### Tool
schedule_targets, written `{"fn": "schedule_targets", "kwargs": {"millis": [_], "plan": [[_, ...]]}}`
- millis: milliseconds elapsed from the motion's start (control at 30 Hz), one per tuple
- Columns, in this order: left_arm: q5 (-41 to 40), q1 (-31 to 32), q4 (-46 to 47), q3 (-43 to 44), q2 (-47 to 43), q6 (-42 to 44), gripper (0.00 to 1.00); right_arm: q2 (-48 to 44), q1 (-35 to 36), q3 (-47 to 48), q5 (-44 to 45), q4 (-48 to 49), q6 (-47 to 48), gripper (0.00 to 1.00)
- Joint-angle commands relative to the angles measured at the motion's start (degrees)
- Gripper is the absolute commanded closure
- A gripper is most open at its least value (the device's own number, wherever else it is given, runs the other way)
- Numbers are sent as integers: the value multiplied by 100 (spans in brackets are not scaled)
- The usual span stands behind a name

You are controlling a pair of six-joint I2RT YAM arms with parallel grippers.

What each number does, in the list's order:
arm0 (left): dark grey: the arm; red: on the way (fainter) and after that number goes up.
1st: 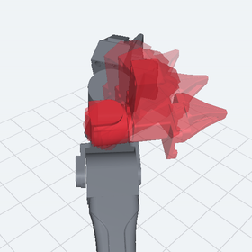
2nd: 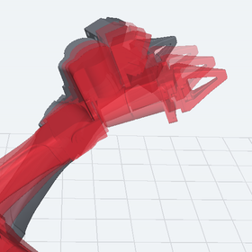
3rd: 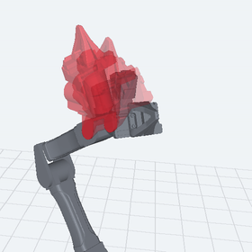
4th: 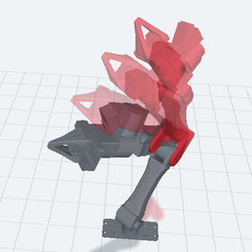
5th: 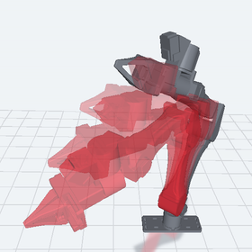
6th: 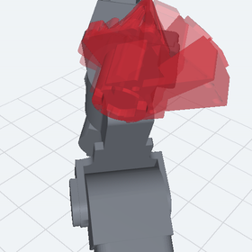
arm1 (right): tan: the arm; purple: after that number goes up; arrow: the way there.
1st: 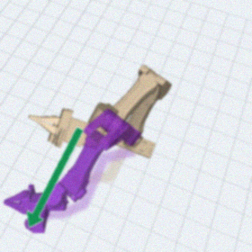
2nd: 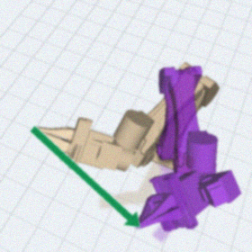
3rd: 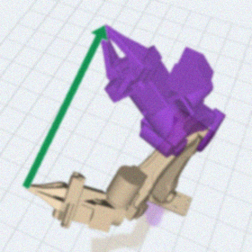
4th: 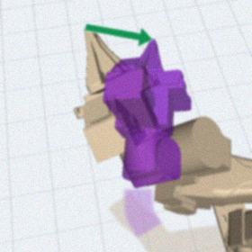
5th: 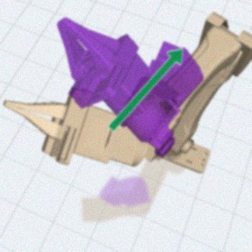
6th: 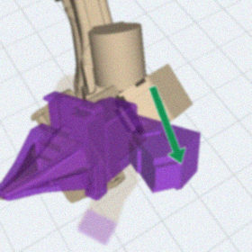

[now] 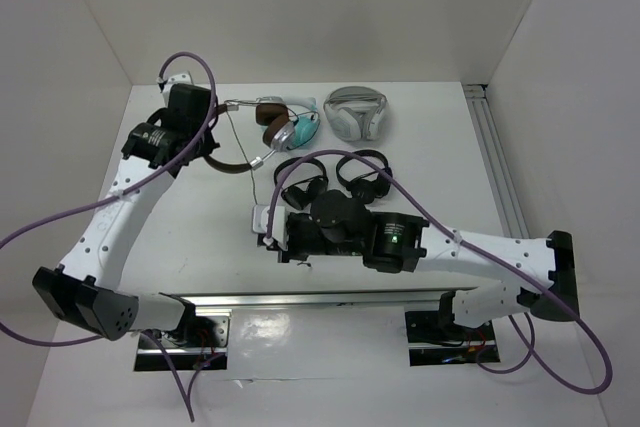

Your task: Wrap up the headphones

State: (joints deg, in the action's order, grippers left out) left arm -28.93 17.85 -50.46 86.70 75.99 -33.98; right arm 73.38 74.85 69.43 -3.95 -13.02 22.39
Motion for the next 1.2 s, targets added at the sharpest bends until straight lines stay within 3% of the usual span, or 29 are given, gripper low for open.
{"fn": "schedule_targets", "kwargs": {"millis": [0, 300, 633, 967, 1167], "plan": [[80, -97, 423, 207, 179, -267, 100, -148, 82, 308, -159, 168, 2, 100], [176, 34, 616, -214, 250, 127, 100, -395, 82, 203, 218, 414, 134, 100], [-403, 1150, 247, -469, 40, 910, 100, -351, 82, 598, 1861, -482, 643, 100], [114, 1590, 97, -1619, -575, 1094, 100, -808, 82, 414, 3004, -36, 1091, 100], [291, 2126, 45, -1876, -743, 1095, 100, -668, 135, 212, 3479, 344, 1284, 100]]}}
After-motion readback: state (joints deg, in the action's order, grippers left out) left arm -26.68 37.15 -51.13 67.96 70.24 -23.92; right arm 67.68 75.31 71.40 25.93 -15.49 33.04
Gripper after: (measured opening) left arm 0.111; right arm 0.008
